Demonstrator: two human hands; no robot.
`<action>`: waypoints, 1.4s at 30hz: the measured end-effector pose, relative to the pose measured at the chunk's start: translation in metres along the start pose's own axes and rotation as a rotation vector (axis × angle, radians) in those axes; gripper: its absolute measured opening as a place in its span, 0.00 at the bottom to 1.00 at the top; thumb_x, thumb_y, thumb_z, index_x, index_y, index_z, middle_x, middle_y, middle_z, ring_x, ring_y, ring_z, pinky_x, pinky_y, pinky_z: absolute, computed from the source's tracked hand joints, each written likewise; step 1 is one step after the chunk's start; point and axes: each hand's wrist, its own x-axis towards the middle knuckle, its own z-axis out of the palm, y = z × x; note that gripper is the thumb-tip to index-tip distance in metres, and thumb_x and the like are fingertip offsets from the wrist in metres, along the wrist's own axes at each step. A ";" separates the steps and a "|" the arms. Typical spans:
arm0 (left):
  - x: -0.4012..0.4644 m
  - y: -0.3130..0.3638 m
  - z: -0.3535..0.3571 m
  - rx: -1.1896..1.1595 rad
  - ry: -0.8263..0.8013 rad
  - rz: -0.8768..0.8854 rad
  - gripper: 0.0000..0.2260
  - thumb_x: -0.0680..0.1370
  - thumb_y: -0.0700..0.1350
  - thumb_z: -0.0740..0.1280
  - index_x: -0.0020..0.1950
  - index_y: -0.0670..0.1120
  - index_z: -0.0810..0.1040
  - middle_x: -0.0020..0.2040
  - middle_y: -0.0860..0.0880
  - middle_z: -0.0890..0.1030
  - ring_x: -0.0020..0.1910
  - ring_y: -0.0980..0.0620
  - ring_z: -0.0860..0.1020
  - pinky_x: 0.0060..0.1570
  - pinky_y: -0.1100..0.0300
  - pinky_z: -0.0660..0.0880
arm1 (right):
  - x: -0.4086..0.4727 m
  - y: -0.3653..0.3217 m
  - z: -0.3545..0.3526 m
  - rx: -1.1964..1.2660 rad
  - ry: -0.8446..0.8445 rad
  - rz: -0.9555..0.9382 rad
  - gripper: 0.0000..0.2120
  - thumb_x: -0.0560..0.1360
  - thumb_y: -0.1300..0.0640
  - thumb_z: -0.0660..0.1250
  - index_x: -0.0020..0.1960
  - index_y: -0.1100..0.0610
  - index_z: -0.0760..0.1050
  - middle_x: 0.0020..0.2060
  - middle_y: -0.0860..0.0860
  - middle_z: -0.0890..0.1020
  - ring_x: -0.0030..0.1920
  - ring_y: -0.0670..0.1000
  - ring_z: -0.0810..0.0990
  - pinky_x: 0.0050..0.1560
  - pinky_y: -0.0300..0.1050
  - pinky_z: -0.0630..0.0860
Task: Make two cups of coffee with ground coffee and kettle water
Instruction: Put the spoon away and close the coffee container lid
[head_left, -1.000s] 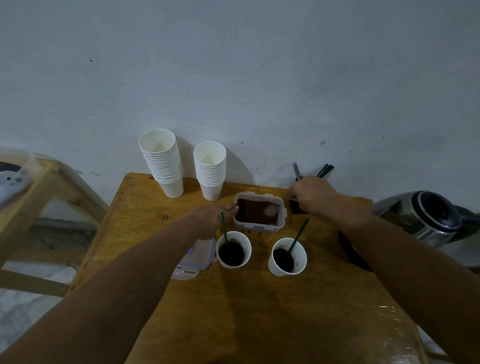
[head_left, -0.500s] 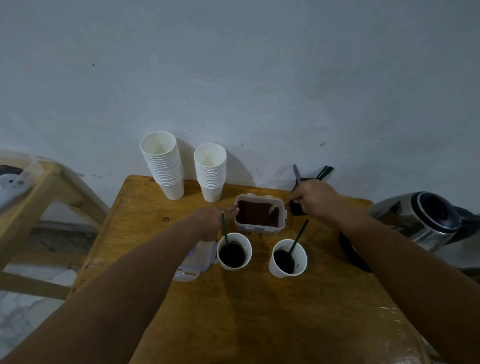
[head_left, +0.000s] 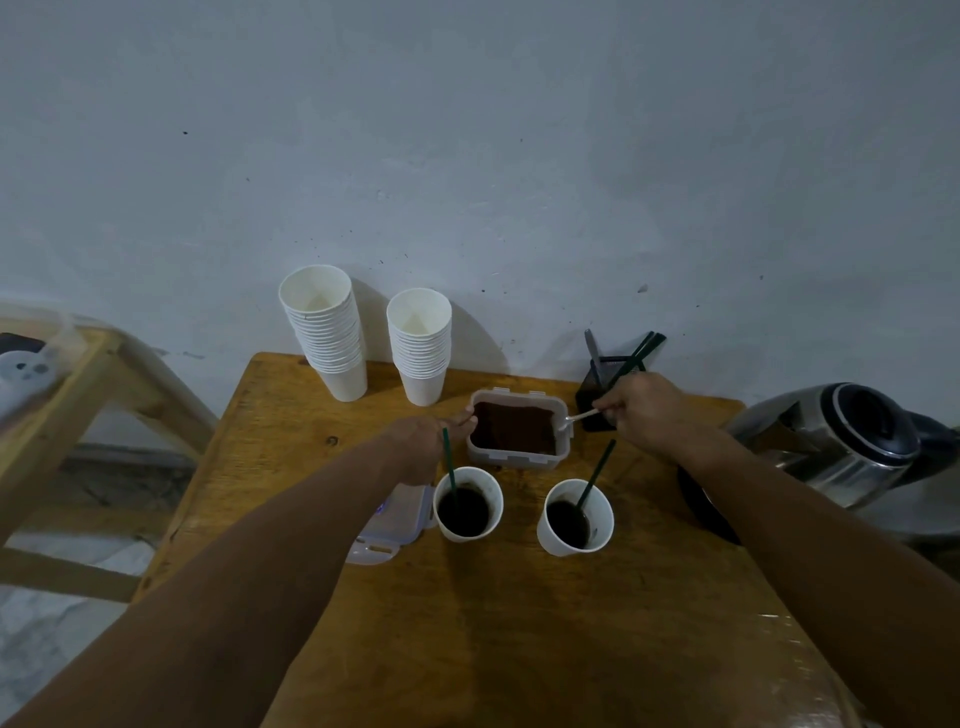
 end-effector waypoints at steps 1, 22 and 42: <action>-0.001 0.000 0.000 0.007 -0.004 0.000 0.41 0.76 0.35 0.67 0.79 0.54 0.45 0.79 0.49 0.55 0.71 0.46 0.68 0.62 0.56 0.71 | -0.001 -0.001 0.000 -0.009 -0.004 0.003 0.12 0.76 0.65 0.68 0.57 0.59 0.83 0.53 0.55 0.85 0.51 0.52 0.80 0.49 0.40 0.72; -0.007 0.010 -0.006 0.014 -0.016 -0.030 0.38 0.77 0.38 0.67 0.79 0.50 0.47 0.77 0.46 0.61 0.67 0.47 0.71 0.59 0.59 0.72 | 0.004 -0.010 -0.023 0.108 0.021 0.116 0.10 0.75 0.64 0.65 0.51 0.55 0.84 0.48 0.50 0.80 0.49 0.50 0.76 0.51 0.45 0.76; -0.005 0.009 -0.004 0.006 -0.022 -0.034 0.36 0.78 0.38 0.67 0.79 0.50 0.49 0.78 0.47 0.59 0.69 0.47 0.70 0.60 0.58 0.71 | 0.008 -0.004 -0.019 0.251 -0.022 0.225 0.08 0.75 0.63 0.67 0.46 0.57 0.84 0.34 0.48 0.80 0.39 0.49 0.78 0.34 0.37 0.69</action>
